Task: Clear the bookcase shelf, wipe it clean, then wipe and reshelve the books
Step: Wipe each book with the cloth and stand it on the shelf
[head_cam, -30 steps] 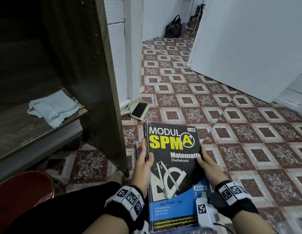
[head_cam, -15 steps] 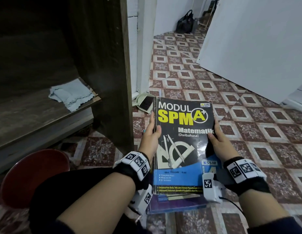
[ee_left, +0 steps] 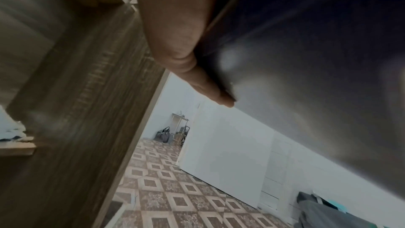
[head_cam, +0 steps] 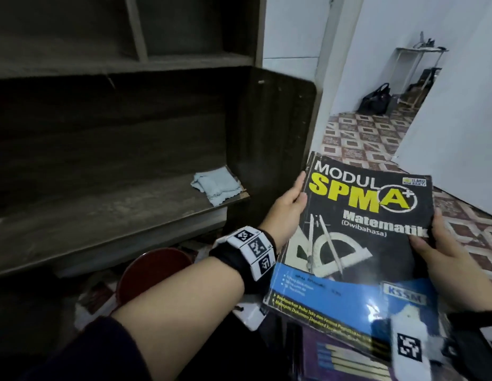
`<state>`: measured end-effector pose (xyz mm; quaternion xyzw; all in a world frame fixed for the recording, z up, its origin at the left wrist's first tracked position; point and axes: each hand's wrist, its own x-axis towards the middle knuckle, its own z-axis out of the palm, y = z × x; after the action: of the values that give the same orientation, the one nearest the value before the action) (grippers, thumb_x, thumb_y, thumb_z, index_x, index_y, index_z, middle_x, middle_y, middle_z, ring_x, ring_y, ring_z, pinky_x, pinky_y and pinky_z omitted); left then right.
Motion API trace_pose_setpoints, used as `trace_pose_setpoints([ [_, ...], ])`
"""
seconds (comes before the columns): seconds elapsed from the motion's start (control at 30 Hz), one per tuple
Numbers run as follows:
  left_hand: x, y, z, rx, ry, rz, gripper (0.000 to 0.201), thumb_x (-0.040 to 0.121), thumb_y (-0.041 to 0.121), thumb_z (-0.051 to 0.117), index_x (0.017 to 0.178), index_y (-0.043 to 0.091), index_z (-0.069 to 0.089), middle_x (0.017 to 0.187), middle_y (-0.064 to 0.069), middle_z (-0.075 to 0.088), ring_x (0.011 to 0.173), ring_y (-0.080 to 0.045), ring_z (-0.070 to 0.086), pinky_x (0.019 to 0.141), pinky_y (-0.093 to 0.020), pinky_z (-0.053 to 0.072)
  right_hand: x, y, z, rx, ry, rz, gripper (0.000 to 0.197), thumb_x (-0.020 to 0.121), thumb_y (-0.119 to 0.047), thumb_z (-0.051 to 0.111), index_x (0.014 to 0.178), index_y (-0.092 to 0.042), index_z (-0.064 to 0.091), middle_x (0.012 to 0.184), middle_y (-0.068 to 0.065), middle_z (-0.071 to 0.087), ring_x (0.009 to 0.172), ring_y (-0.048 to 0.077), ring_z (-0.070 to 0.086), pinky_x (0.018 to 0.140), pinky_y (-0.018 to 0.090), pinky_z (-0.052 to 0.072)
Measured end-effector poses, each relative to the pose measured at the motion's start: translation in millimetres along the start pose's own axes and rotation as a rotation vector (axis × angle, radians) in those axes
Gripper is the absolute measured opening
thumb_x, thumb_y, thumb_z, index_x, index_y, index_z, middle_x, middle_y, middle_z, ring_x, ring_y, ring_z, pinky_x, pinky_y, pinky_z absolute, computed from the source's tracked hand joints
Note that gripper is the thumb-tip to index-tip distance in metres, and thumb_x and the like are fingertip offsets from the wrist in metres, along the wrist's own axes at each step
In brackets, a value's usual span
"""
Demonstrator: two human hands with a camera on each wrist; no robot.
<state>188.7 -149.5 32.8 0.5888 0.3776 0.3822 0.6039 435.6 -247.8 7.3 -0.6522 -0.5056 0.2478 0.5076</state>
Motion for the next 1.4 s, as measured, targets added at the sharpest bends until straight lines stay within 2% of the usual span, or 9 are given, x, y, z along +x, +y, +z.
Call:
trace_pose_setpoints([
  [0.17,-27.7,12.0,-7.1,-0.015,0.016,0.065,0.048,0.106,0.015,0.033,0.152,0.027,0.026,0.155,0.006,0.032,0.14,-0.004,0.032,0.119,-0.026,0.021,-24.4,-29.6,3.8,0.175,0.114,-0.069,0.06,0.098,0.002,0.041,0.143,-0.037,0.038,0.114,-0.05,0.051,0.11,-0.025,0.046,0.085,-0.002,0.041],
  [0.4,-54.7,16.7,-81.8,-0.143,0.19,0.152,0.042,0.102,0.025,0.04,0.134,0.053,0.043,0.148,0.007,0.045,0.134,-0.016,0.045,0.114,-0.045,0.033,-21.2,-82.6,59.0,0.271,-0.138,-0.153,0.066,0.086,-0.05,0.062,0.14,-0.061,0.026,0.146,-0.036,0.029,0.138,-0.006,0.028,0.112,0.03,0.03],
  [0.53,-69.6,18.7,-142.3,-0.172,0.321,0.15,0.041,0.102,0.026,0.04,0.125,0.06,0.047,0.148,0.007,0.045,0.133,-0.02,0.046,0.111,-0.049,0.037,-5.6,-115.1,124.9,0.307,-0.262,-0.106,0.063,0.1,-0.007,0.042,0.152,-0.037,0.02,0.149,-0.025,0.03,0.136,-0.001,0.033,0.109,0.025,0.036],
  [0.67,-80.0,2.1,-193.8,-0.138,0.495,0.098,0.045,0.105,0.019,0.034,0.139,0.049,0.039,0.15,0.008,0.042,0.13,-0.017,0.049,0.11,-0.046,0.04,14.0,-137.8,193.5,0.326,-0.364,-0.02,0.063,0.1,0.006,0.035,0.149,-0.028,0.018,0.118,-0.036,0.034,0.105,-0.008,0.046,0.065,-0.005,0.04],
  [0.8,-74.4,-19.0,-239.1,-0.038,0.646,0.003,0.048,0.105,0.019,0.033,0.14,0.052,0.033,0.157,0.006,0.027,0.13,-0.014,0.045,0.109,-0.031,0.038,54.0,-122.5,272.0,0.22,-0.489,0.037,0.067,0.099,0.004,0.037,0.151,-0.033,0.017,0.142,-0.022,0.037,0.125,0.006,0.043,0.105,0.026,0.04],
  [0.93,-53.2,-48.5,-271.7,0.083,0.765,-0.097,0.05,0.106,0.014,0.029,0.152,0.033,0.022,0.159,0.0,0.022,0.064,0.005,0.033,0.043,-0.001,0.034,91.2,-110.2,334.6,0.075,-0.613,0.026,0.07,0.097,0.004,0.042,0.151,-0.034,0.02,0.147,-0.014,0.031,0.14,0.013,0.027,0.118,0.038,0.023],
  [1.17,-0.6,-92.5,-321.8,0.295,0.845,-0.203,0.051,0.106,0.017,0.025,0.153,0.035,0.015,0.159,-0.001,0.022,0.08,-0.03,0.067,0.05,-0.023,0.046,141.4,-79.2,414.2,-0.072,-0.73,0.027,0.069,0.095,0.006,0.04,0.152,-0.027,0.017,0.124,-0.003,0.05,0.114,0.011,0.044,0.104,0.024,0.034],
  [1.3,26.8,-112.2,-344.9,0.42,0.862,-0.227,0.051,0.106,0.02,0.026,0.152,0.037,0.011,0.151,-0.006,0.039,0.057,-0.007,0.048,0.052,-0.025,0.045,164.9,-56.4,451.2,-0.158,-0.734,0.041,0.071,0.097,0.0,0.04,0.154,-0.026,0.006,0.137,-0.003,0.047,0.124,0.018,0.046,0.103,0.023,0.033],
  [1.4,44.2,-124.8,-357.0,0.459,0.874,-0.256,0.051,0.106,0.024,0.026,0.153,0.036,0.011,0.114,0.004,0.062,0.061,-0.016,0.051,0.059,-0.034,0.049,180.7,-45.5,471.0,-0.261,-0.74,0.027,0.073,0.097,-0.003,0.042,0.154,-0.027,0.004,0.14,0.005,0.051,0.124,0.024,0.05,0.103,0.028,0.038],
])
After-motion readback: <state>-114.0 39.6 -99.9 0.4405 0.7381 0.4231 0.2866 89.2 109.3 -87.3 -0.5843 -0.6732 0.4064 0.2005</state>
